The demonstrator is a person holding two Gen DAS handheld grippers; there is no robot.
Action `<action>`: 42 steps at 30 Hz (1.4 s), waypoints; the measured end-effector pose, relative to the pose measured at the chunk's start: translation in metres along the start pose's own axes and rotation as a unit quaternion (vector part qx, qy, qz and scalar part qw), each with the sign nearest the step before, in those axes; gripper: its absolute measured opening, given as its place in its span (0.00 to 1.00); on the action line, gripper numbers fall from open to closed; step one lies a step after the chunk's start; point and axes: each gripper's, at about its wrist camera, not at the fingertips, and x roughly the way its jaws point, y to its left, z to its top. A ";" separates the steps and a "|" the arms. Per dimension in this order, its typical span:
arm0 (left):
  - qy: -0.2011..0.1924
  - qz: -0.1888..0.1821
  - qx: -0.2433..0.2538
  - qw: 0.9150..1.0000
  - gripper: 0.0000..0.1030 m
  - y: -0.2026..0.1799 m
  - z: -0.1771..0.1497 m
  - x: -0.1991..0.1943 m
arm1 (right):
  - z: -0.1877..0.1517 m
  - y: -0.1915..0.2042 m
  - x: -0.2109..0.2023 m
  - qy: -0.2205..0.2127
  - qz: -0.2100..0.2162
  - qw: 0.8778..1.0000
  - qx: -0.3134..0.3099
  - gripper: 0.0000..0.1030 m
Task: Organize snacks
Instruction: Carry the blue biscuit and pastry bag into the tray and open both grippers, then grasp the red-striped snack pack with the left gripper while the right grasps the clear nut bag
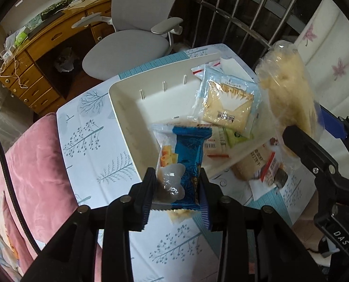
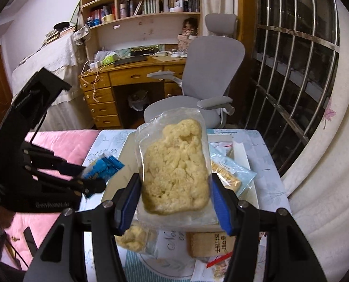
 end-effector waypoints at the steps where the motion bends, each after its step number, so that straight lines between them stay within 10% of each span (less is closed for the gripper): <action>1: 0.006 0.005 0.004 1.000 0.40 -0.002 0.000 0.001 | 0.000 0.000 0.002 0.001 -0.006 1.000 0.001 0.57; 11: 0.018 0.008 0.025 1.000 0.71 -0.015 -0.010 0.001 | -0.009 -0.002 0.010 0.018 -0.013 1.000 0.017 0.66; 25: 0.067 0.010 0.012 0.998 0.77 -0.035 -0.049 0.026 | -0.066 -0.032 0.018 0.100 -0.003 0.992 0.080 0.67; 42: 0.133 -0.006 -0.032 0.991 0.80 -0.109 -0.073 0.057 | -0.150 -0.142 0.014 0.242 0.014 0.953 0.180 0.67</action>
